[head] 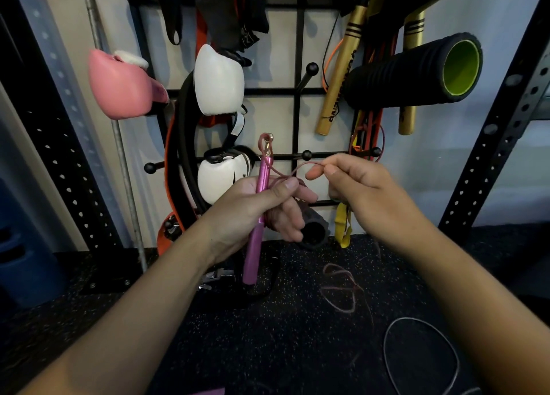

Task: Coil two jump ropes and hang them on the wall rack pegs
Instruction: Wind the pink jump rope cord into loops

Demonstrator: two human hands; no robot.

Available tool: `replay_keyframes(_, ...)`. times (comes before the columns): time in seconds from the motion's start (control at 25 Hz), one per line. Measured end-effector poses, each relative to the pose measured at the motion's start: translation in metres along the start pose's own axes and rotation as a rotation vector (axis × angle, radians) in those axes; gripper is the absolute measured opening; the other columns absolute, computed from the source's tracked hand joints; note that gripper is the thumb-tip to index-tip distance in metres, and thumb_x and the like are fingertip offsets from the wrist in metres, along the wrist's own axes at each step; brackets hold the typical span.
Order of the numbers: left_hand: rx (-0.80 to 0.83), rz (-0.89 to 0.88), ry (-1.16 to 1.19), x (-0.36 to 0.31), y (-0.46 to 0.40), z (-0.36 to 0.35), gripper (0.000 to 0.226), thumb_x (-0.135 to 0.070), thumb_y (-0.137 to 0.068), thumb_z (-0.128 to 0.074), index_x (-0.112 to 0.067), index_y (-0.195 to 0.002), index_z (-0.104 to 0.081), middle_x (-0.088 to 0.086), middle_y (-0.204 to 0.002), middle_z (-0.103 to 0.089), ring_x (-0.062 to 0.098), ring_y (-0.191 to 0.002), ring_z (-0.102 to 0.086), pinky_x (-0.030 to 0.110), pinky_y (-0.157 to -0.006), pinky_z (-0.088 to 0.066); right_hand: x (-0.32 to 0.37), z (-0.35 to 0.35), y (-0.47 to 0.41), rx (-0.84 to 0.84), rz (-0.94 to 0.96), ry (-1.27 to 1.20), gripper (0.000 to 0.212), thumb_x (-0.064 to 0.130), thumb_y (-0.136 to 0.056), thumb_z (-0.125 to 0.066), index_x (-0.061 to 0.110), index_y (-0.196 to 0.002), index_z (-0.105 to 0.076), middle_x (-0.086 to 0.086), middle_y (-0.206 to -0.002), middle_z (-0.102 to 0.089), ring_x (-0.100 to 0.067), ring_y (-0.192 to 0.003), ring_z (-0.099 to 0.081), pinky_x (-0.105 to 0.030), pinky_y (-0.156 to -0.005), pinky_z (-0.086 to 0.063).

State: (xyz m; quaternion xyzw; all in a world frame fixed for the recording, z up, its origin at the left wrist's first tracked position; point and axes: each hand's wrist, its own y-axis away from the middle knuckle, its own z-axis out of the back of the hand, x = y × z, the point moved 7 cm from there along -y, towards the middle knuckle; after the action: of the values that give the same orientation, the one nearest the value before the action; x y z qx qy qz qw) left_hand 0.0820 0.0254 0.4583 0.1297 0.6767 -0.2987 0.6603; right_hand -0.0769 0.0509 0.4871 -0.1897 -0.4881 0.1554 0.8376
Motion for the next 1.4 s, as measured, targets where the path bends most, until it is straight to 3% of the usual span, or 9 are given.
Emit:
replay_keyframes(0.2, 0.043, -0.027, 0.11, -0.002, 0.002, 0.002, 0.036, -0.037, -0.096, -0.056, -0.009, -0.093, -0.078, -0.008, -0.043, -0.042, 0.002, -0.028, -0.03, 0.019, -0.035, -0.033, 0.0, -0.006, -0.001, 0.022, -0.002, -0.03, 0.025, 0.026, -0.109, -0.045, 0.027, -0.108, -0.07, 0.002, -0.066, -0.064, -0.038, -0.061, -0.05, -0.052, -0.06, -0.047)
replay_keyframes(0.36, 0.085, -0.037, 0.221, -0.009, 0.003, -0.003, 0.035, -0.028, -0.099, -0.052, -0.003, -0.105, -0.076, -0.005, -0.052, -0.057, 0.0, -0.03, -0.04, 0.016, -0.038, -0.039, 0.0, 0.008, 0.002, -0.143, -0.039, -0.077, 0.025, 0.037, -0.102, -0.059, 0.02, -0.093, -0.075, -0.007, -0.053, -0.059, -0.01, -0.036, -0.041, -0.02, -0.039, -0.035)
replay_keyframes(0.48, 0.164, -0.052, 0.421, -0.018, 0.008, -0.01, 0.037, -0.031, -0.099, -0.051, -0.005, -0.091, -0.077, -0.007, -0.043, -0.056, -0.001, -0.027, -0.045, 0.015, -0.034, -0.043, -0.015, 0.023, 0.003, -0.254, -0.109, -0.007, 0.043, 0.054, -0.092, -0.066, 0.016, -0.073, -0.075, -0.01, -0.054, -0.048, -0.017, -0.047, -0.038, -0.02, -0.047, -0.036)
replay_keyframes(0.68, 0.049, -0.267, 1.075, -0.039, -0.003, 0.003, 0.044, -0.023, -0.108, -0.039, 0.009, -0.132, -0.059, 0.014, -0.105, -0.08, 0.02, -0.088, -0.08, 0.028, -0.068, -0.065, -0.05, -0.031, 0.016, 0.224, -0.343, -0.278, 0.023, 0.038, -0.104, -0.053, 0.03, -0.102, -0.075, 0.008, -0.059, -0.044, -0.013, -0.047, -0.037, -0.028, -0.045, -0.038)
replay_keyframes(0.84, -0.379, -0.311, 0.274, -0.037, -0.004, 0.036, 0.039, -0.023, -0.109, -0.041, -0.001, -0.137, -0.057, 0.007, -0.122, -0.076, 0.018, -0.111, -0.074, 0.03, -0.093, -0.059, -0.028, -0.061, 0.03, 0.5, -0.209, -0.056, 0.022, 0.04, -0.105, -0.052, 0.042, -0.115, -0.072, 0.011, -0.059, -0.041, -0.006, -0.045, -0.035, -0.021, -0.046, -0.036)
replay_keyframes(0.96, -0.291, -0.134, -0.499, -0.03, 0.001, 0.033, 0.034, -0.034, -0.108, -0.046, -0.015, -0.122, -0.071, -0.006, -0.111, -0.08, 0.005, -0.099, -0.076, 0.018, -0.089, -0.055, -0.004, -0.047, 0.019, 0.416, -0.019, 0.151, 0.02, 0.036, -0.103, -0.055, 0.035, -0.108, -0.075, 0.021, -0.071, -0.066, 0.002, -0.06, -0.059, -0.015, -0.061, -0.046)
replay_keyframes(1.04, -0.172, -0.031, -0.578, -0.018, 0.002, 0.025, 0.034, -0.034, -0.107, -0.047, -0.013, -0.107, -0.074, -0.002, -0.084, -0.081, 0.004, -0.076, -0.076, 0.009, -0.072, -0.052, 0.001, -0.03, 0.009, 0.258, 0.023, 0.135, 0.015, 0.039, -0.098, -0.061, 0.037, -0.099, -0.075, 0.003, -0.077, -0.074, -0.02, -0.064, -0.067, -0.038, -0.06, -0.058)
replay_keyframes(1.2, -0.009, -0.002, -0.555, -0.008, 0.0, 0.009, 0.045, -0.045, -0.105, -0.046, -0.011, -0.093, -0.073, -0.005, -0.055, -0.052, 0.014, -0.051, -0.05, 0.024, -0.054, -0.046, -0.002, -0.007, 0.003, -0.057, 0.086, 0.019, 0.016, 0.039, -0.083, -0.08, 0.024, -0.083, -0.076, 0.004, -0.054, -0.05, -0.011, -0.05, -0.041, -0.028, -0.05, -0.039)
replay_keyframes(1.4, 0.037, 0.022, -0.366, -0.01, 0.002, 0.007, 0.038, -0.038, -0.098, -0.056, -0.005, -0.089, -0.073, -0.001, -0.054, -0.061, 0.012, -0.042, -0.05, 0.022, -0.05, -0.046, -0.001, -0.016, 0.006, 0.047, 0.113, 0.055, 0.01, 0.032, -0.098, -0.064, 0.024, -0.094, -0.069, -0.017, -0.066, -0.046, -0.014, -0.059, -0.04, -0.031, -0.058, -0.039)
